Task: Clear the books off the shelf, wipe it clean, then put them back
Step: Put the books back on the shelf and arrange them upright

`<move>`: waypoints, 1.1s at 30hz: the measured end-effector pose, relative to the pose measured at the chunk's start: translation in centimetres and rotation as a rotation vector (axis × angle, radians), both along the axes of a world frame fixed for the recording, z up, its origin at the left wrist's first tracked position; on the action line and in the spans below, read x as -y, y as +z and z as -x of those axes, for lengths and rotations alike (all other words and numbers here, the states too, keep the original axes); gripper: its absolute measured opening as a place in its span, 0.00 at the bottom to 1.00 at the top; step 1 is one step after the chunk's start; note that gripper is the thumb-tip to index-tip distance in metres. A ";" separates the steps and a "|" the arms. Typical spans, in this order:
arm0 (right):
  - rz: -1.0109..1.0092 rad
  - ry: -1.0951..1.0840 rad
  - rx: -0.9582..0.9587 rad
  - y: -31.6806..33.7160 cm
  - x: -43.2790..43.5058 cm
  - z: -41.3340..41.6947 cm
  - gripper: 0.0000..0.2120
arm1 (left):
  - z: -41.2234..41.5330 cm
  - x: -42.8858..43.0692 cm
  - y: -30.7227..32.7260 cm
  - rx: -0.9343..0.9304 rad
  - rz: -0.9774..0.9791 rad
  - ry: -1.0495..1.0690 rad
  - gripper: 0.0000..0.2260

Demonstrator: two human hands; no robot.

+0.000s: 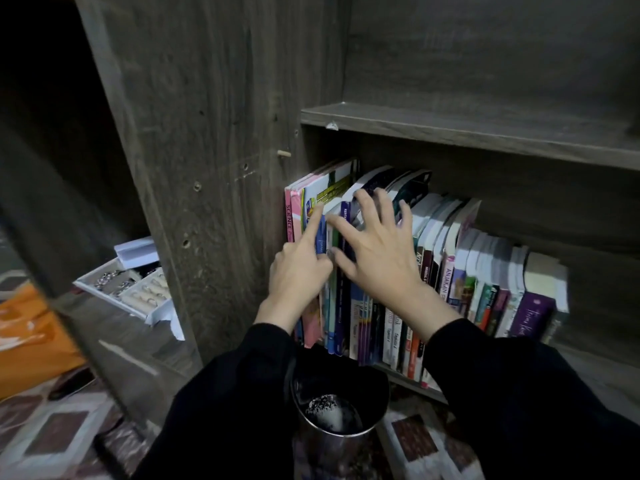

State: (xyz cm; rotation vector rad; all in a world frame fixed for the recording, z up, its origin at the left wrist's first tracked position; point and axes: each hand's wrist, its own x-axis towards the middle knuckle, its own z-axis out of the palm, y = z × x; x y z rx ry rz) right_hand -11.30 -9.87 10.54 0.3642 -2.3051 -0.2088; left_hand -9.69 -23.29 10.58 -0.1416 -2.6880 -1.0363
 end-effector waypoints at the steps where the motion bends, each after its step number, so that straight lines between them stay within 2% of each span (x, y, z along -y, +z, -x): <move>1: 0.008 0.005 -0.003 -0.1 -0.1 0.0 0.23 | 0.3 0.0 0.2 0.010 0.012 -0.006 0.34; 8: 0.044 0.025 0.021 -0.1 -0.1 -0.1 0.22 | -0.8 -0.5 -0.8 -0.121 0.082 0.027 0.29; 11: 0.038 0.031 0.030 0.0 -0.1 -0.2 0.21 | -2.2 0.2 -2.8 -0.337 0.076 0.131 0.23; 13: 0.047 0.037 0.046 0.2 -0.1 -0.3 0.21 | -2.8 0.5 -4.8 -0.559 -0.023 0.137 0.16; 15: 0.061 0.039 0.069 0.2 0.0 -0.4 0.22 | -2.8 0.7 -5.7 -0.634 -0.220 0.048 0.14; 17: 0.066 0.046 0.075 0.3 -0.1 -0.5 0.22 | -2.1 0.7 -5.4 -0.536 -0.320 0.001 0.20; 19: 0.064 0.049 0.089 0.5 0.0 -0.6 0.23 | -1.5 0.4 -4.7 -0.422 -0.298 0.000 0.24; 22: 0.055 0.030 0.124 0.6 0.1 -0.8 0.23 | -1.8 -0.1 -3.1 -0.302 -0.234 -0.017 0.25; 28: -0.003 0.042 0.292 2.1 0.3 -1.2 0.27 | -6.3 0.9 -0.3 -0.149 -0.099 0.081 0.26; 30: 0.064 0.107 0.312 2.4 -0.2 -2.0 0.29 | -8.0 1.0 0.4 -0.140 -0.072 0.086 0.26; 33: 0.334 0.090 0.127 1.5 -3.1 -3.5 0.28 | -10.0 1.3 2.4 -0.100 -0.045 0.076 0.25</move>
